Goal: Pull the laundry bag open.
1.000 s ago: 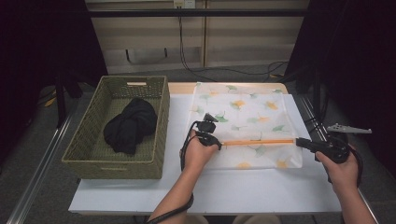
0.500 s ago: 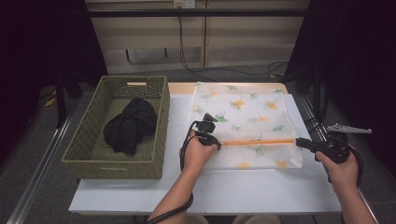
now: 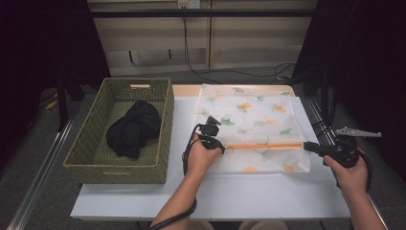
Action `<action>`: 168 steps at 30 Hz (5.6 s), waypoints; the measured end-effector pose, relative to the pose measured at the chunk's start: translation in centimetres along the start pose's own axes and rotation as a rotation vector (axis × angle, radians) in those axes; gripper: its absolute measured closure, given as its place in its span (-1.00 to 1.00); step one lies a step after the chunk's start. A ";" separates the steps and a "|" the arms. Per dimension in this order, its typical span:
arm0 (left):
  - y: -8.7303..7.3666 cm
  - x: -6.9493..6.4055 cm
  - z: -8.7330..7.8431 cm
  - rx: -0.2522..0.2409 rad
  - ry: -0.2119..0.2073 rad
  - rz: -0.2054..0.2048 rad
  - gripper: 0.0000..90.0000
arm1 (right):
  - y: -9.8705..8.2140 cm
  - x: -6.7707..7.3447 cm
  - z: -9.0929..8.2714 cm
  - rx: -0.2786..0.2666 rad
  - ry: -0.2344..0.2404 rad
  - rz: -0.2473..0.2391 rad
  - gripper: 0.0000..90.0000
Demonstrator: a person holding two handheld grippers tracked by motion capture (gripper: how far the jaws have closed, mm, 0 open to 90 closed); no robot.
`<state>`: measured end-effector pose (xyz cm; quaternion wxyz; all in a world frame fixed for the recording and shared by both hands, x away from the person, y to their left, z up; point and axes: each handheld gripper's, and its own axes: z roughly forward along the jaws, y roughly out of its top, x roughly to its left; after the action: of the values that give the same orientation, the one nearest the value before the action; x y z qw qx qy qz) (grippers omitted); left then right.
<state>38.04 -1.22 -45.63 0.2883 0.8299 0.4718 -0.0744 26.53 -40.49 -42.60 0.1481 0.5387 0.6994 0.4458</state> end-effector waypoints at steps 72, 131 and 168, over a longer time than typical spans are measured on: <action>-0.9 2.6 -1.6 0.009 0.063 -0.052 1.00 | -0.1 -0.5 -0.5 -0.010 -0.016 0.008 0.93; -1.5 4.7 -3.2 -0.001 0.098 -0.115 1.00 | -0.3 -1.1 -0.9 -0.012 -0.033 0.028 0.93; -1.4 5.2 -4.2 -0.004 0.161 -0.138 1.00 | -0.4 -1.6 -1.4 -0.023 -0.044 0.038 0.93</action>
<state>39.05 5.48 -44.79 0.2451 0.7983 0.5495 -0.0261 25.95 -42.54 -42.56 0.1609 0.5599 0.6804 0.4447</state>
